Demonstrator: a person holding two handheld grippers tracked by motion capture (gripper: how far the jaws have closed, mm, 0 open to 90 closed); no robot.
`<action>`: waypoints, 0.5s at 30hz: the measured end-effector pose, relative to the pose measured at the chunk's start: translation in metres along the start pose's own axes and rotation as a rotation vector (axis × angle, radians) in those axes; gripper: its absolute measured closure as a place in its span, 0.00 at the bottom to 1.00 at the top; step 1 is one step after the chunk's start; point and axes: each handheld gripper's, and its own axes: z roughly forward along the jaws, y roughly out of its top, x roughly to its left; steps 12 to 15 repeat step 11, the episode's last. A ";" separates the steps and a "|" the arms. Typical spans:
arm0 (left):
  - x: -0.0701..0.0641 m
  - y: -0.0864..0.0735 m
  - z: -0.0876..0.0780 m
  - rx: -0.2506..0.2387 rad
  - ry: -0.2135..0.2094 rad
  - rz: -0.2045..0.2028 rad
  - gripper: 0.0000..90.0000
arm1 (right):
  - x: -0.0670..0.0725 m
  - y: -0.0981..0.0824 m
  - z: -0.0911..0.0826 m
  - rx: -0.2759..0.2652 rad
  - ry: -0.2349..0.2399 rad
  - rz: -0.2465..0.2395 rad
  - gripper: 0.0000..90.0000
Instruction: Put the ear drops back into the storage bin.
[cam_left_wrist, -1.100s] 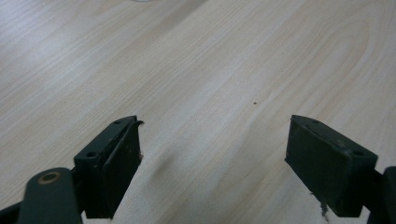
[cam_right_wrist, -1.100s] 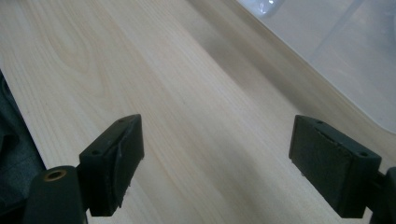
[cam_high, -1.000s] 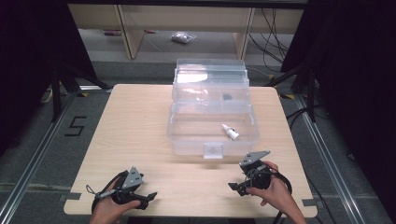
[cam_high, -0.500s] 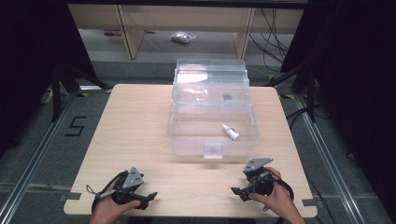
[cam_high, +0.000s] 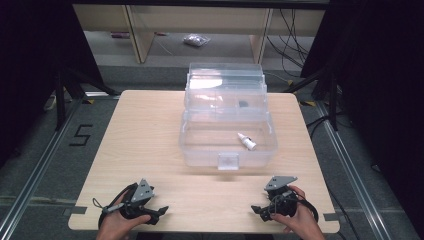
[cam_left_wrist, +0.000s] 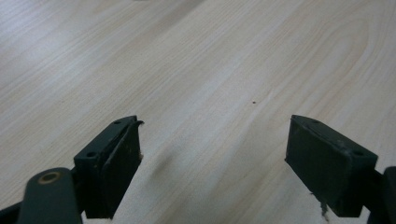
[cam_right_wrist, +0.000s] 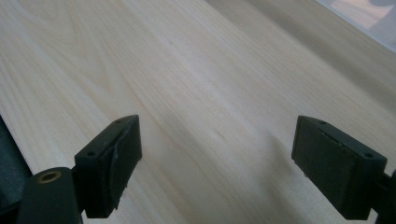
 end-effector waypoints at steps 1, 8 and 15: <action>0.000 0.000 0.000 0.000 0.000 0.000 0.19 | -0.001 -0.001 0.001 -0.005 0.002 -0.004 0.19; 0.000 0.000 0.000 0.005 0.000 0.007 0.19 | -0.002 -0.002 0.000 -0.007 -0.004 0.000 0.19; 0.000 0.000 0.000 0.005 0.000 0.007 0.19 | -0.002 -0.002 0.000 -0.008 -0.004 -0.001 0.19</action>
